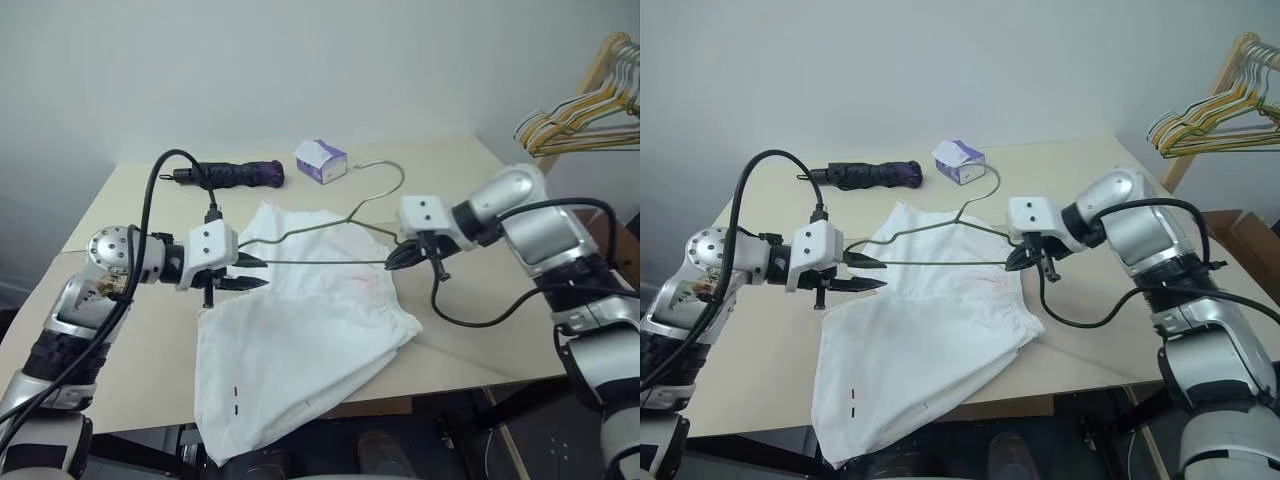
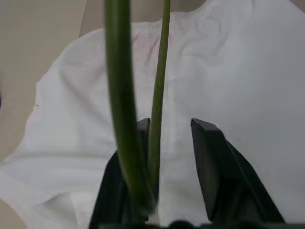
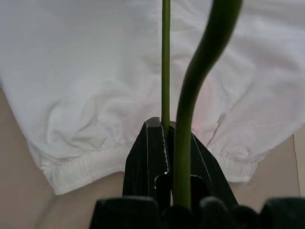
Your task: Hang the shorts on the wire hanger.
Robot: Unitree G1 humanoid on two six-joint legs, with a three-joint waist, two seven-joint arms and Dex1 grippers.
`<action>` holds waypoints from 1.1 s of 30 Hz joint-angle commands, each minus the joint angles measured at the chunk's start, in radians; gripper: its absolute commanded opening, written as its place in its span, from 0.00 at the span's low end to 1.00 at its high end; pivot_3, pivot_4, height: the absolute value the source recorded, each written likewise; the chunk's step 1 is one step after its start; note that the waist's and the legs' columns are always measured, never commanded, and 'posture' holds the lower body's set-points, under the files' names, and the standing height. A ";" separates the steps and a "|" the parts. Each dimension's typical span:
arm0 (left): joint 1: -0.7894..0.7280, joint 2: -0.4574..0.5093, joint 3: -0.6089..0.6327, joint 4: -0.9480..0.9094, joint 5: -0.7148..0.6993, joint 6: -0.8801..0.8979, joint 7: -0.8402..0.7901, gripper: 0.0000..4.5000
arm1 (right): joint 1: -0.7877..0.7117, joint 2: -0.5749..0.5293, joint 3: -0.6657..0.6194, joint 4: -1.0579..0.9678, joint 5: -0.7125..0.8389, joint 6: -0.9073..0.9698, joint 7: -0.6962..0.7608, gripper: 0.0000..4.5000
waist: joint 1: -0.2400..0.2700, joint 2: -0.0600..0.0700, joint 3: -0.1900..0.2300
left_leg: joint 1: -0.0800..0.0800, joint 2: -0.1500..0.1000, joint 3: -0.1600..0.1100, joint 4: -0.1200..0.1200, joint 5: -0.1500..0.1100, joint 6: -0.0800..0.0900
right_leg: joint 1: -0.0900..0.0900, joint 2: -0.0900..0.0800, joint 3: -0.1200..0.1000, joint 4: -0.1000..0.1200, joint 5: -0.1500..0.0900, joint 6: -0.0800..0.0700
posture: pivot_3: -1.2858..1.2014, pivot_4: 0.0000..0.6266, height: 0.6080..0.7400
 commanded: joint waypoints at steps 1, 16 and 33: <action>-0.039 0.017 0.099 0.060 -0.037 -0.015 0.017 0.60 | 0.071 -0.073 -0.099 -0.112 0.086 0.180 0.014 0.00 | 0.003 0.000 0.000 | 0.000 0.000 0.000 0.000 0.000 0.000 | 0.000 0.000 0.000 0.000 0.000 0.000 | 0.43 0.00 1.00; 0.190 -0.042 0.352 -0.312 -0.536 0.388 0.066 1.00 | 0.583 -0.132 -0.513 -0.197 0.404 1.033 -0.310 0.00 | 0.010 -0.001 0.000 | -0.003 0.001 0.001 0.002 -0.001 -0.001 | 0.002 -0.001 0.001 0.001 -0.001 0.002 | 0.42 0.04 1.00; 0.205 -0.023 0.302 -0.333 -0.494 0.352 0.046 1.00 | 0.717 -0.240 -0.451 -0.115 0.522 0.947 -0.218 0.00 | 0.030 0.000 0.000 | -0.003 0.002 0.005 0.003 -0.005 -0.007 | 0.004 -0.002 0.001 -0.001 -0.002 0.004 | 0.43 0.01 1.00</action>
